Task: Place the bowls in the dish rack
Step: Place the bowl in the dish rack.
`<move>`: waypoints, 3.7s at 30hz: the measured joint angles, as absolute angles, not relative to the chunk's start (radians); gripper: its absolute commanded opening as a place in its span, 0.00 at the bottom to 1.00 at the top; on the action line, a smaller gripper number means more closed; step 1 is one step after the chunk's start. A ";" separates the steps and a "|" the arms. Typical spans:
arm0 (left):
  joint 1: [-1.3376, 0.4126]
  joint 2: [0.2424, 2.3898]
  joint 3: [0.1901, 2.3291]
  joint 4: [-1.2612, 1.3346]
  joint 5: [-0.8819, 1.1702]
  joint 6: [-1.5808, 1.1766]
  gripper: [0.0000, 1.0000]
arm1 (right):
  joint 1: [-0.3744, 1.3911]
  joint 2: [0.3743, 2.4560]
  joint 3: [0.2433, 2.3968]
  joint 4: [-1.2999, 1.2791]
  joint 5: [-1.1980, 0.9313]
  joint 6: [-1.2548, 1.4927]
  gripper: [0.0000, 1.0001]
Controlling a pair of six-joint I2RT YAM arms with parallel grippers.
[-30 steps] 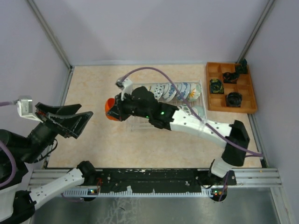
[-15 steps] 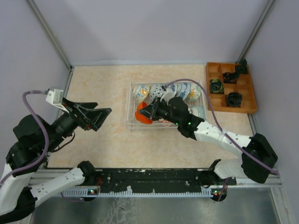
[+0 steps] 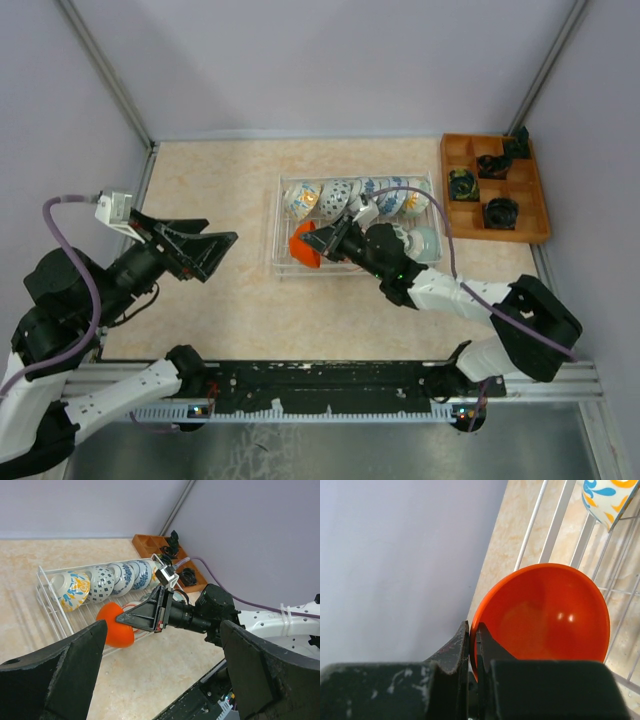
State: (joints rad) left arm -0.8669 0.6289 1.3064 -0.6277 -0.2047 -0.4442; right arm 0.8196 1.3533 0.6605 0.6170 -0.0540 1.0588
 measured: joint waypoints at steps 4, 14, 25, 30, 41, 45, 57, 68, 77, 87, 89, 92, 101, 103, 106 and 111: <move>-0.867 0.624 1.306 -0.628 -0.205 -0.443 1.00 | 0.819 1.391 0.641 0.700 -0.023 1.084 0.00; -0.867 0.624 1.306 -0.628 -0.205 -0.428 1.00 | 0.815 1.445 0.615 0.802 0.037 1.119 0.00; -0.867 0.624 1.306 -0.628 -0.205 -0.417 1.00 | 0.813 1.537 0.615 0.881 0.061 1.135 0.00; -0.867 0.625 1.307 -0.628 -0.205 -0.414 1.00 | 0.813 1.559 0.615 0.895 0.066 1.139 0.00; -0.867 0.629 1.309 -0.629 -0.205 -0.407 1.00 | 0.810 1.606 0.616 0.899 0.075 1.146 0.00; -0.867 0.632 1.309 -0.629 -0.205 -0.405 1.00 | 0.810 1.616 0.616 0.914 0.070 1.150 0.00; -0.867 0.640 1.309 -0.629 -0.205 -0.403 1.00 | 0.810 1.634 0.617 0.928 0.063 1.161 0.00; -0.867 0.640 1.308 -0.627 -0.195 -0.403 1.00 | 0.808 1.557 0.623 0.772 0.110 1.145 0.08; -0.867 0.649 1.296 -0.619 -0.182 -0.407 1.00 | 0.802 1.468 0.622 0.614 0.160 1.107 0.13; -0.867 0.662 1.266 -0.599 -0.163 -0.418 1.00 | 0.802 1.341 0.622 0.368 0.220 1.013 0.47; -0.867 0.664 1.259 -0.597 -0.160 -0.421 1.00 | 0.802 1.314 0.622 0.331 0.228 0.998 0.53; -0.867 0.669 1.250 -0.593 -0.156 -0.422 1.00 | 0.802 1.259 0.622 0.281 0.242 0.976 0.55; -0.867 0.728 1.204 -0.582 -0.158 -0.435 1.00 | 0.802 1.144 0.635 0.123 0.306 0.887 0.46; -0.867 0.765 1.187 -0.582 -0.165 -0.441 1.00 | 0.802 1.143 0.646 0.101 0.312 0.867 0.49; -0.867 0.820 1.155 -0.582 -0.175 -0.449 0.99 | 0.804 1.133 0.652 0.081 0.318 0.846 0.51; -0.867 0.935 1.119 -0.570 -0.183 -0.453 0.96 | 0.812 1.060 0.658 0.020 0.317 0.812 0.58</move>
State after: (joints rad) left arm -0.8665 0.9352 1.1187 -0.5697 -0.1833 -0.4530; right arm 0.8116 1.0599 0.6582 0.0196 0.3172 0.8116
